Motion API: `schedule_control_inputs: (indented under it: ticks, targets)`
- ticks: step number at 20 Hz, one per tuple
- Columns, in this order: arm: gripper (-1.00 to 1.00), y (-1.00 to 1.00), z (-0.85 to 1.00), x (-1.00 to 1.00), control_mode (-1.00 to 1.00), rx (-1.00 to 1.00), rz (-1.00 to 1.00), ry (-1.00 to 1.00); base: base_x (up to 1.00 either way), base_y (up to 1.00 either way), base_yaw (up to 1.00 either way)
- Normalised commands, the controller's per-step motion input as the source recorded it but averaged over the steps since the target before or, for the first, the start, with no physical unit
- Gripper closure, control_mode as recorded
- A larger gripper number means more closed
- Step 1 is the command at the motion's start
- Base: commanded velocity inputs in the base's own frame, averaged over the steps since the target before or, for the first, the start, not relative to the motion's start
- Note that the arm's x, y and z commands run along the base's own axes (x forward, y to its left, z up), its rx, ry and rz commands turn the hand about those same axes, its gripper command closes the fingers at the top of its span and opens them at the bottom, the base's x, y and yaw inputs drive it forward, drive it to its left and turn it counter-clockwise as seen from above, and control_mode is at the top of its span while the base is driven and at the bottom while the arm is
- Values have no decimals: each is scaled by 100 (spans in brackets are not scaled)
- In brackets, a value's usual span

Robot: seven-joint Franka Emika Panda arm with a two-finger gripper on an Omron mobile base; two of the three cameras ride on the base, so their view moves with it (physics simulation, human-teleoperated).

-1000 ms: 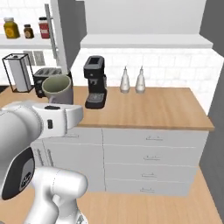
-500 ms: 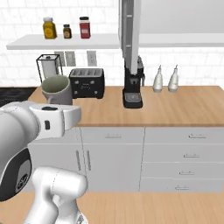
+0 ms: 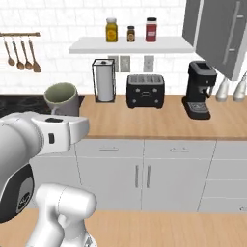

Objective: Gather all objects into one cabinet and sort the glasses and bowls to opposite sides.

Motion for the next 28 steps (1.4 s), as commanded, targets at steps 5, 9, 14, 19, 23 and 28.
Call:
schedule_control_inputs:
  ticks: [5,9,14,19,23,28]
  targets:
    - [100,0,0,0,100,0,0,0,-2,100,-1]
    - [100,0,0,0,100,0,0,0,2,100,-3]
    - [100,0,0,0,100,0,0,0,0,100,-2]
    - [100,0,0,0,100,0,0,0,0,100,-2]
    - [100,0,0,0,100,0,0,0,3,100,-2]
    - [100,0,0,0,100,0,0,0,13,100,-3]
